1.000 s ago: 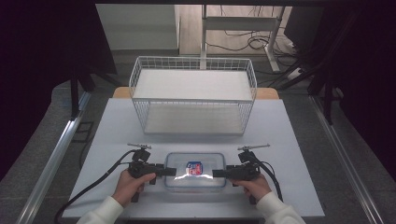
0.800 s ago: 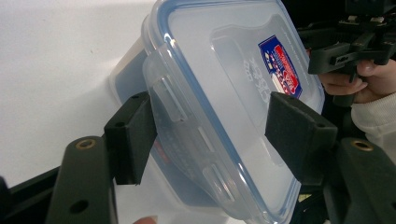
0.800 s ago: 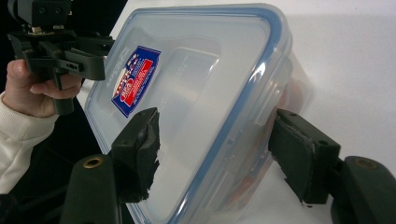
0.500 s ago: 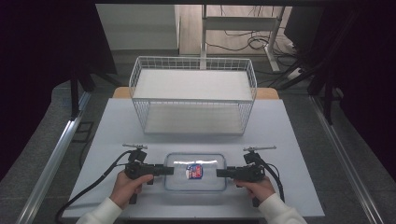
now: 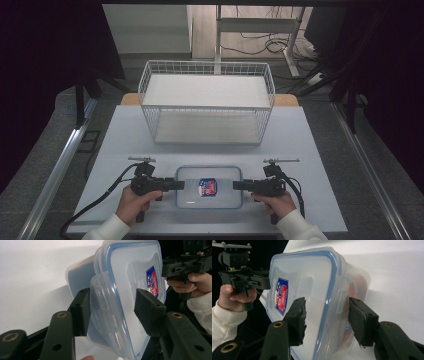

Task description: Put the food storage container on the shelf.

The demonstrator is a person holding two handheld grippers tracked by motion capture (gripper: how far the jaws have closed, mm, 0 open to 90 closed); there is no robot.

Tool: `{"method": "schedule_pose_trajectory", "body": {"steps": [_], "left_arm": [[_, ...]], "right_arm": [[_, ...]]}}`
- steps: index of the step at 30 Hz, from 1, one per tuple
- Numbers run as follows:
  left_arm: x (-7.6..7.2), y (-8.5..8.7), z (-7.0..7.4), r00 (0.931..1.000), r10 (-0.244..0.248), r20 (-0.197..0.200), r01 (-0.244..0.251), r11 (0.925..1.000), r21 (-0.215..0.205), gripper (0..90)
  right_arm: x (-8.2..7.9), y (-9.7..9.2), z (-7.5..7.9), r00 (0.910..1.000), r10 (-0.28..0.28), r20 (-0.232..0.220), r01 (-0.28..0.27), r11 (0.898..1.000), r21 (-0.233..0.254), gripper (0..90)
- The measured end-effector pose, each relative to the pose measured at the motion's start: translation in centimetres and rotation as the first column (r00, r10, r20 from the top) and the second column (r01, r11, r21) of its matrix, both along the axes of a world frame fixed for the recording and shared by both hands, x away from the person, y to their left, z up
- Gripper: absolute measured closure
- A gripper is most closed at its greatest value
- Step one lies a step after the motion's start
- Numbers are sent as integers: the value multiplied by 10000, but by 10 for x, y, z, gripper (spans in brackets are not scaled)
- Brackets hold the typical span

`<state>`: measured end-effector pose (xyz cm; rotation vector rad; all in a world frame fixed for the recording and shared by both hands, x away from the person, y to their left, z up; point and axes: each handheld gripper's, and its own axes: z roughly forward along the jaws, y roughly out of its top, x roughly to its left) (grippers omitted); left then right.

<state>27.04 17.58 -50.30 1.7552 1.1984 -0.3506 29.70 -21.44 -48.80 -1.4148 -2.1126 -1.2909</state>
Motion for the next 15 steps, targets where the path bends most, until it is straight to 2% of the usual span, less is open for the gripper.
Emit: {"method": "schedule_pose_trajectory", "body": {"steps": [15], "left_arm": [[1, 2, 9, 9992, 116, 374, -119, 9999, 97, 501]], "right_arm": [[-1, 1, 5, 9999, -115, 93, 114, 9999, 79, 520]]}}
